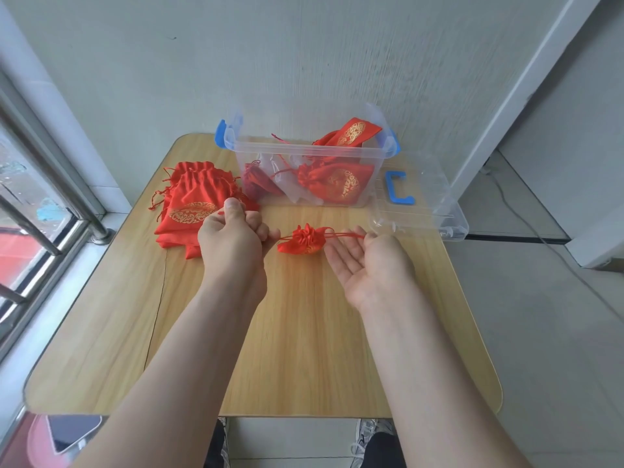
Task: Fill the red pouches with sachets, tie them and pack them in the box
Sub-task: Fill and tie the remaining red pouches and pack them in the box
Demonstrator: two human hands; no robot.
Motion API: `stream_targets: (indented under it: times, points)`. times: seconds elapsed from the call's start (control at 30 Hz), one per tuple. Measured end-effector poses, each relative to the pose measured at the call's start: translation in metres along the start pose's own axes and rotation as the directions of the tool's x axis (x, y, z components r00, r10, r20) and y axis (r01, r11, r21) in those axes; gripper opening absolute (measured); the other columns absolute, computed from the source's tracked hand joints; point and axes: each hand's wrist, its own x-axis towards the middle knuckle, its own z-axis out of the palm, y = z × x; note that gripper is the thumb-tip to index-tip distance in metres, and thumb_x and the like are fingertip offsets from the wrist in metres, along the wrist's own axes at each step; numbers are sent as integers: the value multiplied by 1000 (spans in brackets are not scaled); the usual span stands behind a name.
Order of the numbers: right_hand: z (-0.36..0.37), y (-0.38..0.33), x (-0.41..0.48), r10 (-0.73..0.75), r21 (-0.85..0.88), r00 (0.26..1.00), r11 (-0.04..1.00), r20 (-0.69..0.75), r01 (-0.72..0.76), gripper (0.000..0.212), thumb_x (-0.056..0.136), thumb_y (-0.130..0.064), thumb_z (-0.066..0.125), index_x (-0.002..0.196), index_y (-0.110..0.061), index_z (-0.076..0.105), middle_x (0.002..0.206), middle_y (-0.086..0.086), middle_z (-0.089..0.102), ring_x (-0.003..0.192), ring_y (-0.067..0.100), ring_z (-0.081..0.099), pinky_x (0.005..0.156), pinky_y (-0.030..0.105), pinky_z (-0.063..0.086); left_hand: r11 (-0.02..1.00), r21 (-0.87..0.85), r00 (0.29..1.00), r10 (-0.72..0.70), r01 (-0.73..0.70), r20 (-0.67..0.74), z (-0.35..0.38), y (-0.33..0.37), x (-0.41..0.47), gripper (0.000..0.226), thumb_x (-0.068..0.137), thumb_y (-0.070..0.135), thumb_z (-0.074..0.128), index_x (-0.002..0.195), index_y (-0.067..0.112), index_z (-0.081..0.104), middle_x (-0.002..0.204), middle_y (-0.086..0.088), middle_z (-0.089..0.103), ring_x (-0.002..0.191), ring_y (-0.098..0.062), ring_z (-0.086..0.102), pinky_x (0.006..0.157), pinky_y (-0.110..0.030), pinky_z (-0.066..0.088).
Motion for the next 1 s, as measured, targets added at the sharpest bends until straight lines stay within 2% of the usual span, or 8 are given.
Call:
stream_targets:
  times: [0.17, 0.27, 0.37, 0.47, 0.6, 0.77, 0.87, 1.0]
  points:
    - [2, 3, 0, 44, -107, 998, 994, 42, -39, 35, 112, -12, 33, 97, -11, 64, 55, -1, 68, 56, 13, 75, 56, 28, 55, 997, 79, 1000, 9, -10, 6, -1, -3, 3, 23, 116, 28, 41, 97, 17, 46, 56, 9, 39, 48, -9, 32, 47, -23, 41]
    - [4, 7, 3, 23, -252, 995, 968, 93, 1, 35, 112, -12, 37, 92, -12, 66, 61, 1, 65, 47, 10, 66, 47, 23, 35, 993, 115, 999, 26, -21, -35, -2, -2, 6, 27, 115, 28, 44, 91, 17, 49, 53, 10, 43, 45, -9, 34, 42, -21, 36]
    - [5, 7, 8, -70, -347, 987, 931, 143, 116, 33, 113, -16, 43, 94, -9, 69, 71, 4, 56, 44, 10, 57, 41, 23, 27, 985, 163, 998, 58, -52, -32, -2, 0, 5, 23, 114, 29, 48, 95, 16, 54, 57, 8, 50, 46, -8, 39, 42, -21, 39]
    - [2, 5, 6, -109, -481, 968, 852, 225, 208, 29, 110, -20, 55, 96, -8, 76, 67, -1, 54, 50, 11, 57, 43, 24, 28, 958, 270, 995, 94, -102, 41, -5, 0, 3, 26, 112, 30, 53, 94, 14, 62, 61, 8, 55, 46, -7, 41, 46, -22, 42]
    - [-1, 5, -1, -215, -627, 920, 680, 327, 382, 27, 109, -28, 61, 96, -14, 80, 71, -3, 70, 65, 13, 72, 53, 21, 44, 900, 413, 975, 51, -138, 215, -11, 0, 8, 28, 112, 29, 54, 108, 14, 76, 72, 10, 62, 49, -6, 41, 61, -28, 43]
    - [0, 4, 4, -257, -671, 884, 579, 390, 464, 27, 110, -29, 58, 99, -21, 81, 92, -2, 82, 92, 17, 78, 71, 24, 52, 835, 526, 920, -63, -163, 386, -12, 0, 6, 25, 111, 7, 46, 129, 10, 63, 90, 4, 77, 57, -6, 49, 65, -28, 42]
    - [-1, 3, 6, -297, -698, 849, 483, 438, 529, 28, 109, -30, 59, 101, -17, 82, 93, 1, 80, 90, 12, 72, 80, 33, 57, 760, 602, 892, -70, -242, 447, -13, -2, 0, 17, 109, 7, 48, 124, 10, 56, 96, 3, 82, 65, -12, 52, 68, -29, 45]
    - [-4, 6, 7, -297, -729, 803, 340, 516, 594, 40, 109, -30, 58, 85, -3, 73, 70, -2, 58, 72, 14, 50, 67, 32, 40, 700, 639, 860, -69, -320, 506, -14, -4, -2, 7, 110, 14, 53, 112, 9, 58, 87, 7, 81, 66, -10, 58, 63, -26, 46]
